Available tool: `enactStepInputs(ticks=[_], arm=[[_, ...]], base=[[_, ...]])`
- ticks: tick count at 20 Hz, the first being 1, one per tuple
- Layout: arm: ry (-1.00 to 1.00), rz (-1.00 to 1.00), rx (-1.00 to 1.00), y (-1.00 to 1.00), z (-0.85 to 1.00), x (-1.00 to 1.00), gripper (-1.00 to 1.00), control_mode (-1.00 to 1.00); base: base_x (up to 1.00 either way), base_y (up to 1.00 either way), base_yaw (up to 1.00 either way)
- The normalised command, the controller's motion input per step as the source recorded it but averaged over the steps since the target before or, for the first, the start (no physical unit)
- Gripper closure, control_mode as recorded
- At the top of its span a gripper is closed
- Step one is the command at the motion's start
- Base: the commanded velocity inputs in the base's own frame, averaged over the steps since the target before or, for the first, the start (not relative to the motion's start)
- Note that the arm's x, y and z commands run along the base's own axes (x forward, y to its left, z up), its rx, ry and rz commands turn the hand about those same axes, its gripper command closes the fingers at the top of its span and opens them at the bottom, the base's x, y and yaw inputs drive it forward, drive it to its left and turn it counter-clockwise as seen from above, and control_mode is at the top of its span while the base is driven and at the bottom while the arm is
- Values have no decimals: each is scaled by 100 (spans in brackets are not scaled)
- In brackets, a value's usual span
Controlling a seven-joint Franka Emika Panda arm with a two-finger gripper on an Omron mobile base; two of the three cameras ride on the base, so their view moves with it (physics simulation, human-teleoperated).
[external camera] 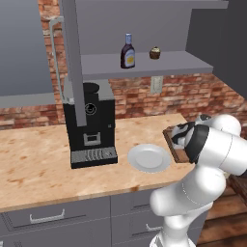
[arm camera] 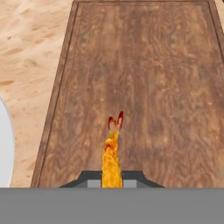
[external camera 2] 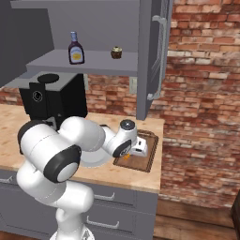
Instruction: Pick the shrimp from the plate and place it on the cutting board. Then pick the condiment bottle from the cabinet and place it next to the cutting board.
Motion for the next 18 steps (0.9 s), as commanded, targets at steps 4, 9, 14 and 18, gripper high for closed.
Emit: enactStepInputs(ticks=[4,9,14,18], arm=[[-2,0,0,0,-5,0,100,-100],[-2,0,0,0,-6,0,100,-100],[0,0,0,0,0,0,100,-100],[0,0,0,0,0,0,100,-100]], base=[[0,0,0],[0,0,0],[0,0,0],[0,0,0]])
